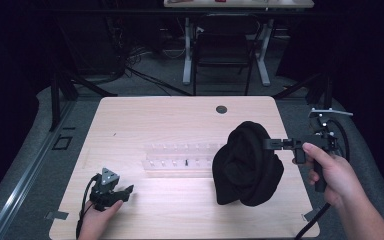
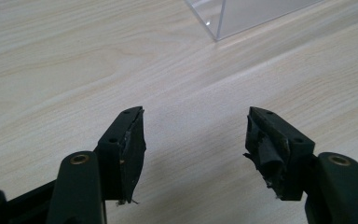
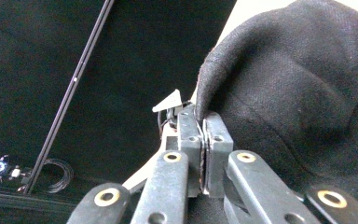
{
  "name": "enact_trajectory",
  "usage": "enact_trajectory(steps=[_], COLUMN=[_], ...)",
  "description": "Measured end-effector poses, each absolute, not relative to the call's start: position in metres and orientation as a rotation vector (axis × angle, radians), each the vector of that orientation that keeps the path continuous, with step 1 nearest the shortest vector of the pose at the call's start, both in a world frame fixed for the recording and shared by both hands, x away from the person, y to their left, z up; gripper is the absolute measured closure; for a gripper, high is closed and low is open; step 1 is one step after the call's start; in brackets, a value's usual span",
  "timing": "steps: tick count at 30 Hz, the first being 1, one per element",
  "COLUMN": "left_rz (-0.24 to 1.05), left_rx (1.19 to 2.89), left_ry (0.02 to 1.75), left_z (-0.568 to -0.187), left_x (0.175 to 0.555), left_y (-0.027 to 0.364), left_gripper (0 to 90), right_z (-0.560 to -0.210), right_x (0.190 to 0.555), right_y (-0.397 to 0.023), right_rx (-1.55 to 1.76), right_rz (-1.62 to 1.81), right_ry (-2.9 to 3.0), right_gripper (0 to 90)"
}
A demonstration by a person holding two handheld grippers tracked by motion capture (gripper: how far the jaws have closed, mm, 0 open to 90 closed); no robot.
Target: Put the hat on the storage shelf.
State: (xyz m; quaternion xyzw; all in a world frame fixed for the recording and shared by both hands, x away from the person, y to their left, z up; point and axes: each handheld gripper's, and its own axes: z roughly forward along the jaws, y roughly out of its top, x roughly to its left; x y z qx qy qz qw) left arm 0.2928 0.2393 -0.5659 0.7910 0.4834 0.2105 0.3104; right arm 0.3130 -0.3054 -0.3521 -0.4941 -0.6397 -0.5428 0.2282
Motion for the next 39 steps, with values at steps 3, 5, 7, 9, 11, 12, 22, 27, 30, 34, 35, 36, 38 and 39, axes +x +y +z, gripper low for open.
enact_trajectory(steps=[3,5,7,9,11,12,22,27,30,34,35,36,38,39], left_rz=[0.559,0.561,0.562,0.561,0.561,0.56,0.565,0.566,0.565,0.567,0.567,0.566,0.566,0.565], left_rx=[2.087,2.089,2.088,2.09,2.091,2.09,2.088,2.088,2.088,2.089,2.084,2.085,2.087,2.087], left_ry=[1.278,1.277,1.276,1.276,1.276,1.276,1.275,1.275,1.275,1.274,1.277,1.277,1.276,1.275], left_z=[-0.566,-0.566,-0.566,-0.566,-0.566,-0.566,-0.566,-0.566,-0.566,-0.566,-0.566,-0.566,-0.566,-0.566], left_x=[0.293,0.293,0.293,0.293,0.293,0.293,0.293,0.293,0.293,0.294,0.293,0.294,0.294,0.294], left_y=[0.239,0.239,0.239,0.239,0.239,0.239,0.239,0.239,0.239,0.239,0.239,0.239,0.239,0.239], left_gripper=[36.7,36.5,36.4,36.4,36.4,36.4,35.6,35.3,35.3,35.2,35.2,35.1,35.0,35.0], right_z=[-0.349,-0.348,-0.347,-0.344,-0.343,-0.342,-0.33,-0.325,-0.323,-0.318,-0.317,-0.315,-0.314,-0.314], right_x=[0.314,0.315,0.317,0.319,0.319,0.32,0.328,0.335,0.337,0.341,0.342,0.343,0.345,0.346], right_y=[-0.305,-0.304,-0.305,-0.307,-0.307,-0.307,-0.309,-0.305,-0.304,-0.299,-0.298,-0.297,-0.295,-0.294], right_rx=[-1.356,-1.357,-1.357,-1.356,-1.364,-1.367,-1.388,-1.4,-1.399,-1.397,-1.394,-1.393,-1.393,-1.39], right_rz=[-1.503,-1.518,-1.525,-1.535,-1.545,-1.55,-1.571,-1.577,-1.58,-1.59,-1.591,-1.598,-1.606,-1.61], right_ry=[-1.753,-1.744,-1.74,-1.741,-1.73,-1.725,-1.741,-1.741,-1.74,-1.742,-1.747,-1.745,-1.737,-1.735], right_gripper=[88.8,88.7,88.7,88.8,88.8,88.7,88.8,88.7,88.7,88.8,88.7,88.7,88.7,88.7])
